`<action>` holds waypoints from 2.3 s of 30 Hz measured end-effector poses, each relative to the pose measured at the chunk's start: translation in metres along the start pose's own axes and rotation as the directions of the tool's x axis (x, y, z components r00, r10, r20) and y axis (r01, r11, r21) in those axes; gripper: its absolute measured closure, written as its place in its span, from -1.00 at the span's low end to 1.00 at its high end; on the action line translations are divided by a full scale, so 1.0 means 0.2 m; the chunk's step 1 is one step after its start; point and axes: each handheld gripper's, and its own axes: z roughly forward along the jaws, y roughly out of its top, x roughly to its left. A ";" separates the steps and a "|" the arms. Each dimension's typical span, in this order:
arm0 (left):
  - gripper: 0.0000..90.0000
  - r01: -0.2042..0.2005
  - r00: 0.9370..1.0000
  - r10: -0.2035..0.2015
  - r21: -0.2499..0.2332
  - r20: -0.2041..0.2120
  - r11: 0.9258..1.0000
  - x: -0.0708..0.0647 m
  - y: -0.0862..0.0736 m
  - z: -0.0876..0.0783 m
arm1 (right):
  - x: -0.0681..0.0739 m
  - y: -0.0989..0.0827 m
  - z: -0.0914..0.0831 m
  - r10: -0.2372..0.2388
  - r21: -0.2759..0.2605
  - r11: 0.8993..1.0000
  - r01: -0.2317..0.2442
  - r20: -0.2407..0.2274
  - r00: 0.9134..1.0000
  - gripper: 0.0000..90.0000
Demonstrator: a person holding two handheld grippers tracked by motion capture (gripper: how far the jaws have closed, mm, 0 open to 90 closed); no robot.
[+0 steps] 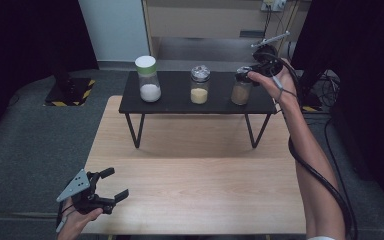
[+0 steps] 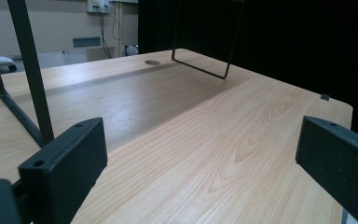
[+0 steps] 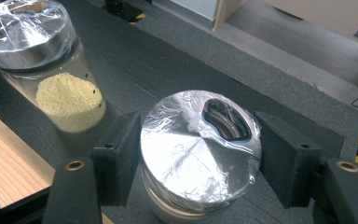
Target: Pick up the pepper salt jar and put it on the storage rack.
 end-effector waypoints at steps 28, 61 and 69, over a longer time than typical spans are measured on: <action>-0.98 -0.003 1.000 0.003 0.002 0.001 1.000 0.00 0.00 0.00 | -0.01 -0.03 -0.14 0.010 -0.116 0.993 -0.013 -0.025 1.000 -0.77; -0.98 -0.004 1.000 0.004 0.007 0.000 1.000 -0.01 0.01 0.00 | 0.05 -0.30 -0.56 -0.074 -0.271 0.961 0.054 -0.063 0.995 -0.71; -0.98 -0.003 1.000 0.003 0.009 -0.003 1.000 -0.01 0.01 0.00 | 0.07 -0.41 -0.60 -0.099 -0.298 0.952 0.068 -0.090 0.991 -0.74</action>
